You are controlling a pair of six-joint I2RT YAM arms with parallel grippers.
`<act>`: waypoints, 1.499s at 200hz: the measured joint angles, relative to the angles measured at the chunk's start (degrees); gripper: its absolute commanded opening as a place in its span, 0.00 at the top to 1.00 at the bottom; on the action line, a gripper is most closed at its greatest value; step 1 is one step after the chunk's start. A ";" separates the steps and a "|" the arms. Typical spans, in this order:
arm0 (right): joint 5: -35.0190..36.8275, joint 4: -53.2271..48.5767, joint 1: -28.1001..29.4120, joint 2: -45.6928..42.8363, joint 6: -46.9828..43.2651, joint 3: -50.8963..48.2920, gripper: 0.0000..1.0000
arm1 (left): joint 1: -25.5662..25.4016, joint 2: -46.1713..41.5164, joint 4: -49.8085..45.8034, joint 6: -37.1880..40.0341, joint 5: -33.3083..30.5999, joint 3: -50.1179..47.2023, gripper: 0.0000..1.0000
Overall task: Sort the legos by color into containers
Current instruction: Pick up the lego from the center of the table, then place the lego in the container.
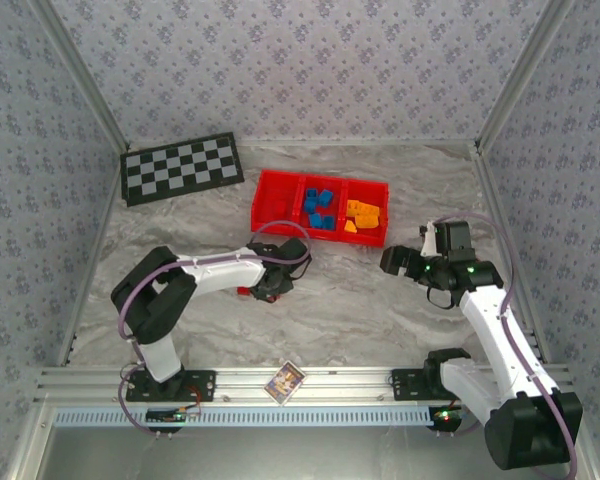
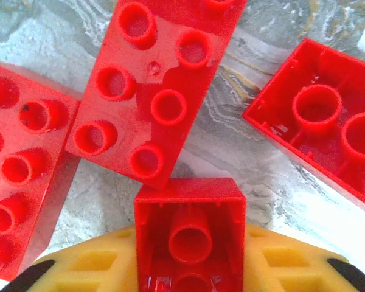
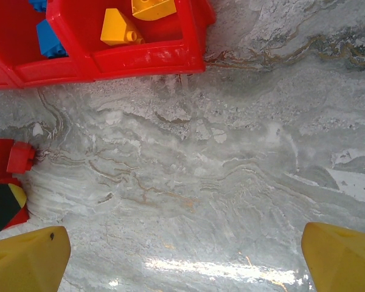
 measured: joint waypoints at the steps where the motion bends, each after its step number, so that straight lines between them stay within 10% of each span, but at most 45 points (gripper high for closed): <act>1: 0.02 0.00 0.00 0.00 0.00 0.00 0.00 | 0.02 -0.04 0.04 -0.04 0.00 -0.04 0.71; 122: 1.51 -0.02 0.00 -0.68 0.20 0.00 0.00 | 4.76 -4.61 -4.57 15.87 -3.30 14.60 0.72; 187: 1.60 -0.07 0.00 -2.21 0.42 0.00 0.00 | 16.22 6.86 -5.73 29.77 -1.38 31.56 0.70; 300: 2.45 -0.02 -0.17 -2.19 0.61 -0.48 0.00 | 18.86 24.06 -10.49 37.59 -0.26 49.96 0.52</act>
